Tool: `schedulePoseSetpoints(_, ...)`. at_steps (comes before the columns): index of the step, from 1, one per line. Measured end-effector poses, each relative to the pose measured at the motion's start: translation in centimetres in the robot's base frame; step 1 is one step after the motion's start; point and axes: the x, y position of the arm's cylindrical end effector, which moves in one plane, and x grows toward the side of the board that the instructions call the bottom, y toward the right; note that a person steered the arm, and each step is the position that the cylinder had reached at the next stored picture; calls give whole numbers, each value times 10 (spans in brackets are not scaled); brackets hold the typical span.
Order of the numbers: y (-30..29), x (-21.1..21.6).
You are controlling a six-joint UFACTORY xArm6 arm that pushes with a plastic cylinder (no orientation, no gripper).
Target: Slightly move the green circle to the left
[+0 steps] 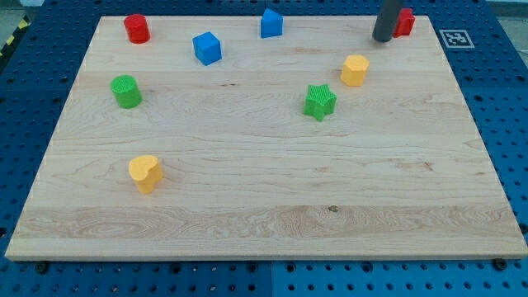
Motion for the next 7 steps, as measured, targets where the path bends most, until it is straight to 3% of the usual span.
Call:
schedulePoseSetpoints(2,-33,30)
schedulePoseSetpoints(7,-47,29)
